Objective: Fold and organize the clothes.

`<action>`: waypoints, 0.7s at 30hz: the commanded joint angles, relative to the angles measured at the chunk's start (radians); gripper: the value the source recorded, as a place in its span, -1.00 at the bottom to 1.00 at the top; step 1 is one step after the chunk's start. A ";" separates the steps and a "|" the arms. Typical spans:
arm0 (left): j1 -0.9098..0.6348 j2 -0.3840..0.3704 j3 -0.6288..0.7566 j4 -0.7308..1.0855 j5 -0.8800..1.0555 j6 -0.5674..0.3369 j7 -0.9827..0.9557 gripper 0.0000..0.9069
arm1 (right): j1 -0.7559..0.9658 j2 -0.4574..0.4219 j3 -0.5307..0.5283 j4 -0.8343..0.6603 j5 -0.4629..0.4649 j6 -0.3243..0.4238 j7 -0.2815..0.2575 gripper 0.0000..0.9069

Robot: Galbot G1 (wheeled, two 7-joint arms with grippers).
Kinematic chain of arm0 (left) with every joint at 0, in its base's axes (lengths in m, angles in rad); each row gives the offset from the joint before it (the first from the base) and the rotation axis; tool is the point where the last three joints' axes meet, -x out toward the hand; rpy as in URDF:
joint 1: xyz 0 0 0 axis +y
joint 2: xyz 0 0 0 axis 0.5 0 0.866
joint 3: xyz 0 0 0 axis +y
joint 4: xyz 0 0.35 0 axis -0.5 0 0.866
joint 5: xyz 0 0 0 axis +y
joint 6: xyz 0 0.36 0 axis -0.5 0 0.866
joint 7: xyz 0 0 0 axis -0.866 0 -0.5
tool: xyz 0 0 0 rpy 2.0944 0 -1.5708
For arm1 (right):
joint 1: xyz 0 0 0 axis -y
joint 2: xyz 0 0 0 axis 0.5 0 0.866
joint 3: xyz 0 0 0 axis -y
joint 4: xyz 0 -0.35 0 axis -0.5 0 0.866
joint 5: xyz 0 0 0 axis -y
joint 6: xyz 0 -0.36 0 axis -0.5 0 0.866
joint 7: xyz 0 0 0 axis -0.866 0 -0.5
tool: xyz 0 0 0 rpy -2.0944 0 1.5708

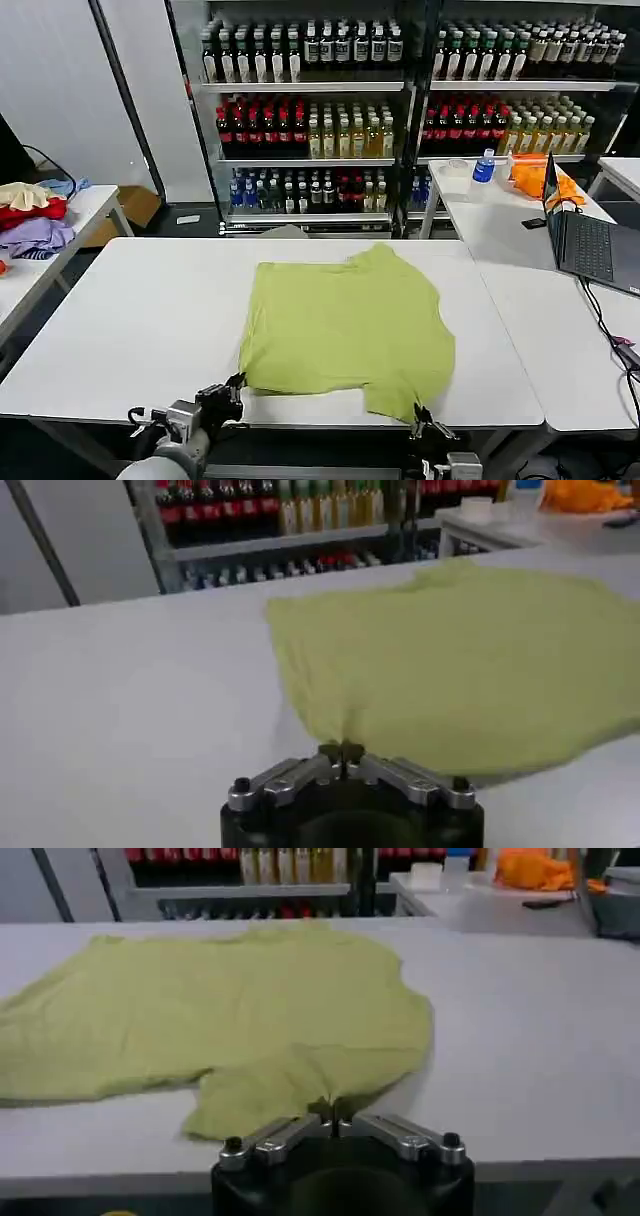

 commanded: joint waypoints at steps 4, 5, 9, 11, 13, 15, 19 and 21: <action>0.011 0.029 -0.044 -0.097 -0.062 -0.006 -0.004 -0.96 | -0.029 -0.016 0.070 0.071 -0.025 0.025 -0.023 -1.00; -0.008 0.033 -0.039 -0.080 -0.065 -0.020 -0.002 -0.96 | -0.009 -0.024 0.080 0.063 -0.026 0.035 -0.029 -1.00; -0.071 0.037 -0.018 -0.017 -0.064 -0.051 0.002 -0.96 | 0.070 -0.060 0.097 0.004 -0.034 0.057 -0.052 -1.00; -0.111 0.034 0.002 0.025 -0.064 -0.058 0.001 -0.96 | 0.119 -0.090 0.104 -0.030 -0.033 0.064 -0.066 -1.00; -0.155 0.029 0.021 0.068 -0.062 -0.060 -0.001 -0.96 | 0.146 -0.109 0.106 -0.056 -0.029 0.069 -0.073 -1.00; -0.191 0.026 0.033 0.104 -0.061 -0.063 -0.001 -0.96 | 0.187 -0.132 0.106 -0.085 -0.022 0.073 -0.078 -1.00; -0.254 0.012 0.065 0.173 -0.060 -0.067 -0.001 -0.96 | 0.282 -0.174 0.092 -0.154 0.003 0.075 -0.082 -1.00; -0.279 0.004 0.076 0.195 -0.058 -0.070 -0.003 -0.96 | 0.321 -0.186 0.084 -0.183 0.016 0.075 -0.081 -1.00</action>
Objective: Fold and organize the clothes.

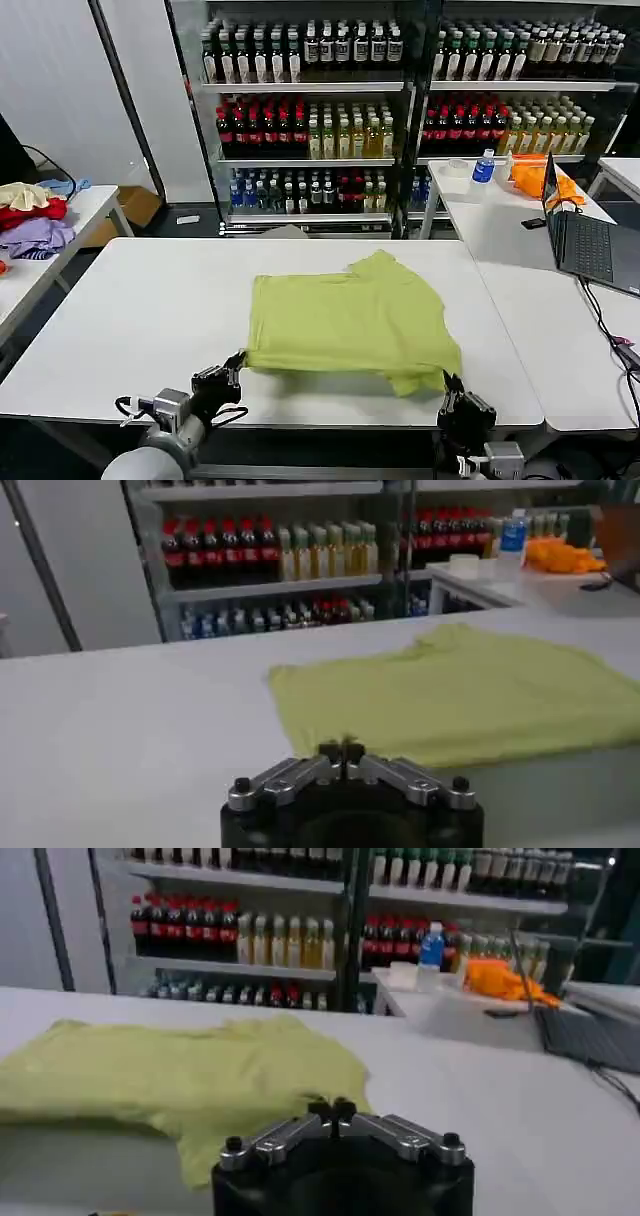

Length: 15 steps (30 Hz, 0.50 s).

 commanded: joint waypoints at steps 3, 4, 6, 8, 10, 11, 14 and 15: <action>-0.198 -0.027 0.077 0.195 -0.002 -0.023 -0.005 -0.96 | 0.205 -0.076 -0.010 -0.131 0.033 0.012 -0.014 -1.00; -0.206 -0.030 0.083 0.207 0.001 -0.024 -0.005 -0.96 | 0.224 -0.078 -0.020 -0.149 0.035 0.012 -0.015 -1.00; -0.217 -0.039 0.094 0.224 0.008 -0.027 -0.004 -0.96 | 0.260 -0.082 -0.037 -0.177 0.034 0.013 -0.016 -1.00; -0.226 -0.048 0.105 0.237 0.012 -0.029 -0.005 -0.96 | 0.306 -0.086 -0.065 -0.220 0.033 0.015 -0.017 -1.00; -0.237 -0.058 0.112 0.253 0.019 -0.032 -0.004 -0.96 | 0.335 -0.090 -0.083 -0.248 0.034 0.014 -0.019 -1.00; -0.241 -0.064 0.117 0.259 0.022 -0.033 -0.005 -0.96 | 0.353 -0.093 -0.098 -0.269 0.032 0.014 -0.022 -1.00; -0.256 -0.079 0.126 0.277 0.040 -0.035 -0.004 -0.96 | 0.386 -0.096 -0.118 -0.314 0.022 0.017 -0.028 -1.00; -0.257 -0.081 0.128 0.281 0.045 -0.036 -0.004 -0.96 | 0.393 -0.094 -0.125 -0.326 0.014 0.019 -0.031 -1.00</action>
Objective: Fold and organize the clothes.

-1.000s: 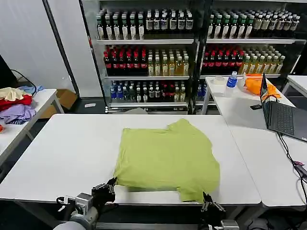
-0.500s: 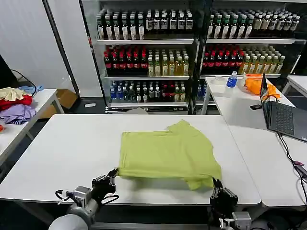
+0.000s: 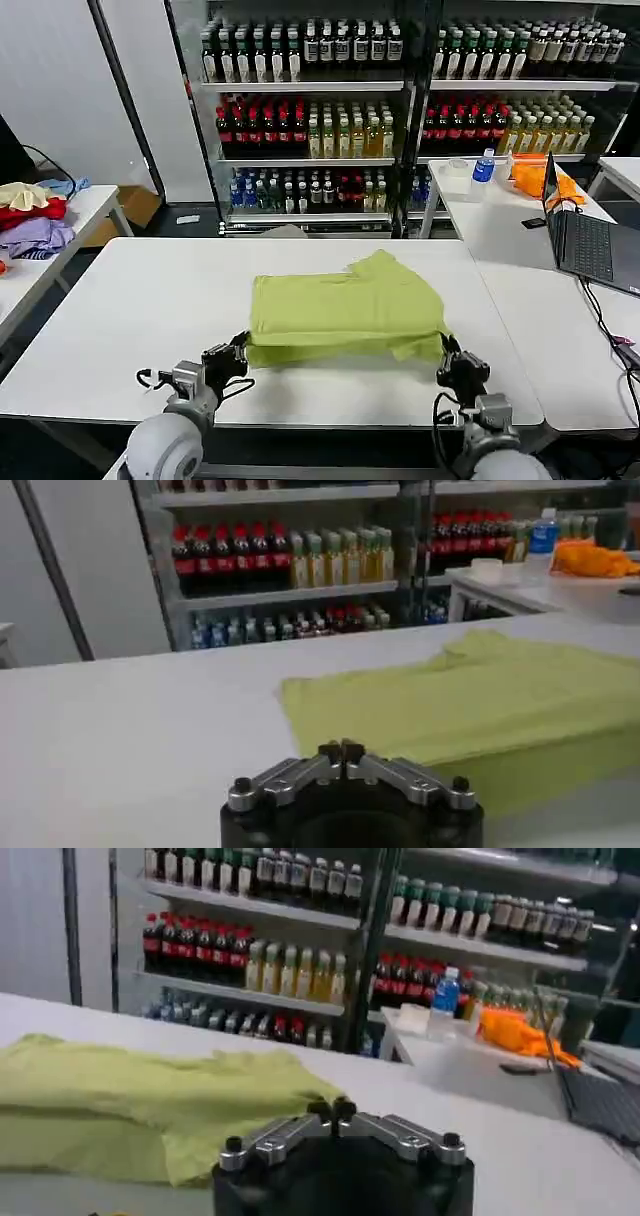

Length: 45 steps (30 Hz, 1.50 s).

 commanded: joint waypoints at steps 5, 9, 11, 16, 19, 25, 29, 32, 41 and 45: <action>-0.089 -0.050 0.056 0.124 0.056 -0.019 0.000 -0.96 | 0.155 -0.004 -0.068 -0.184 -0.040 0.026 -0.014 -1.00; -0.090 -0.058 0.061 0.131 0.071 -0.029 -0.001 -0.96 | 0.167 0.016 -0.079 -0.213 -0.049 0.036 -0.013 -1.00; -0.089 -0.060 0.063 0.131 0.073 -0.029 -0.002 -0.84 | 0.173 0.028 -0.086 -0.222 -0.058 0.035 -0.014 -1.00; -0.082 -0.059 0.065 0.130 0.078 -0.026 0.003 1.00 | 0.164 0.051 -0.093 -0.232 -0.083 0.010 -0.010 1.00; -0.076 -0.055 0.062 0.119 0.076 -0.026 0.007 1.00 | 0.151 0.064 -0.090 -0.230 -0.096 0.001 -0.006 1.00; -0.045 -0.046 0.051 0.083 0.076 -0.030 0.010 1.00 | 0.122 0.083 -0.081 -0.205 -0.101 -0.003 -0.009 1.00; -0.022 -0.045 0.040 0.074 0.076 -0.032 0.008 1.00 | 0.083 0.084 -0.051 -0.175 -0.102 0.000 -0.002 1.00; -0.001 -0.047 0.033 0.067 0.075 -0.034 0.009 1.00 | 0.043 0.089 -0.017 -0.138 -0.118 0.016 0.002 1.00; -0.002 -0.051 0.036 0.104 0.051 -0.034 0.007 1.00 | -0.072 0.113 0.077 -0.100 -0.080 0.003 0.004 1.00; -0.025 -0.052 0.045 0.138 0.031 -0.032 0.005 1.00 | -0.075 0.114 0.088 -0.119 -0.070 -0.027 0.009 1.00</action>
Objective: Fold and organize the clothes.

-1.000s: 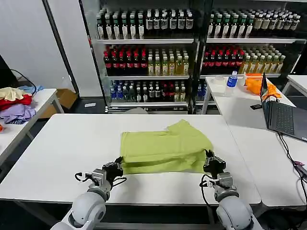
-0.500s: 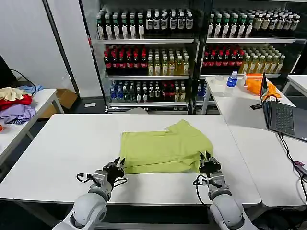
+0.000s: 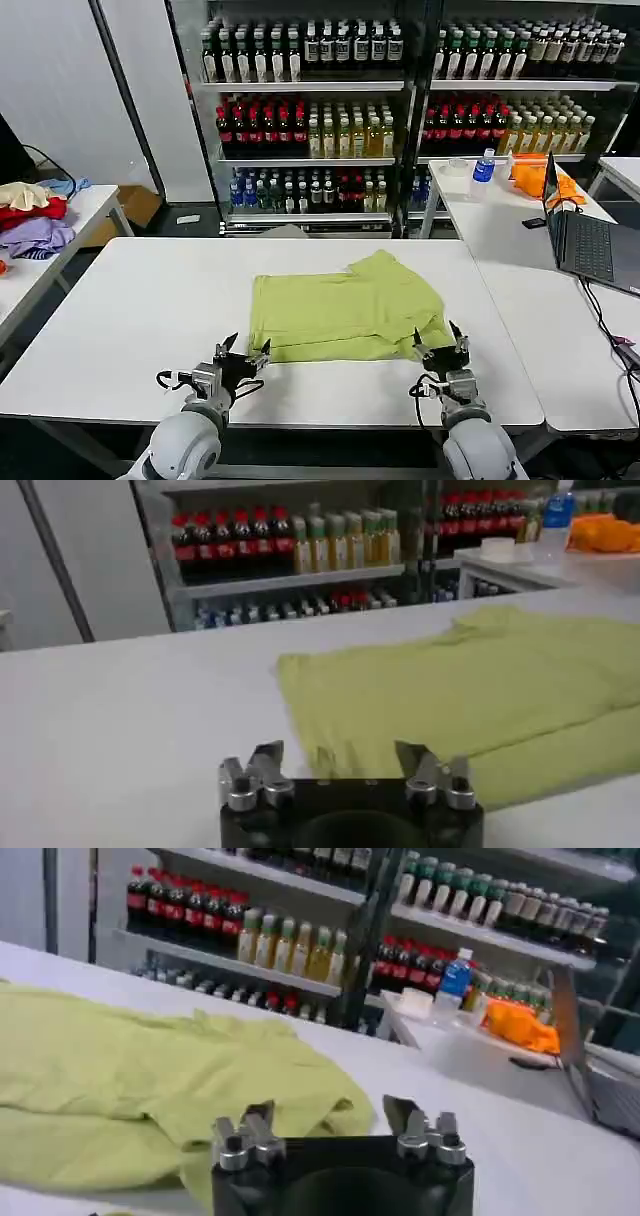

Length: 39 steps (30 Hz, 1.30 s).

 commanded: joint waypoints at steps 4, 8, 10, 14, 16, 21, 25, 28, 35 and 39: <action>-0.033 -0.004 0.019 0.070 -0.032 0.004 -0.002 1.00 | -0.036 0.014 0.045 -0.019 0.044 -0.048 0.013 1.00; -0.052 -0.010 0.028 0.095 -0.036 0.011 -0.009 -0.87 | 0.006 0.026 0.042 -0.049 0.125 -0.091 0.036 1.00; -0.054 -0.010 0.032 0.100 -0.039 0.016 -0.010 -0.96 | 0.020 0.028 0.036 -0.055 0.148 -0.103 0.038 1.00; -0.053 -0.004 0.034 0.109 -0.042 0.030 0.001 -0.96 | 0.044 0.035 0.020 -0.068 0.173 -0.112 0.047 0.33; -0.055 -0.001 0.033 0.114 -0.047 0.034 0.005 -0.96 | 0.053 0.037 0.010 -0.070 0.199 -0.121 0.062 -0.51; -0.047 0.008 0.030 0.103 -0.063 0.040 0.021 -0.96 | 0.060 0.037 -0.006 -0.071 0.216 -0.128 0.073 -1.00; -0.033 0.016 0.026 0.085 -0.074 0.042 0.032 -0.96 | 0.050 0.034 -0.013 -0.060 0.221 -0.127 0.070 -1.00; -0.024 0.020 0.023 0.072 -0.080 0.042 0.038 -0.96 | 0.035 0.033 -0.016 -0.044 0.222 -0.126 0.068 -1.00; 0.019 0.033 0.008 -0.001 -0.084 0.039 0.040 -0.96 | -0.039 0.019 -0.012 0.018 0.201 -0.105 0.068 -1.00; 0.075 0.038 -0.003 -0.066 -0.078 0.039 0.038 -0.96 | -0.096 0.018 0.003 0.081 0.185 -0.104 0.068 -1.00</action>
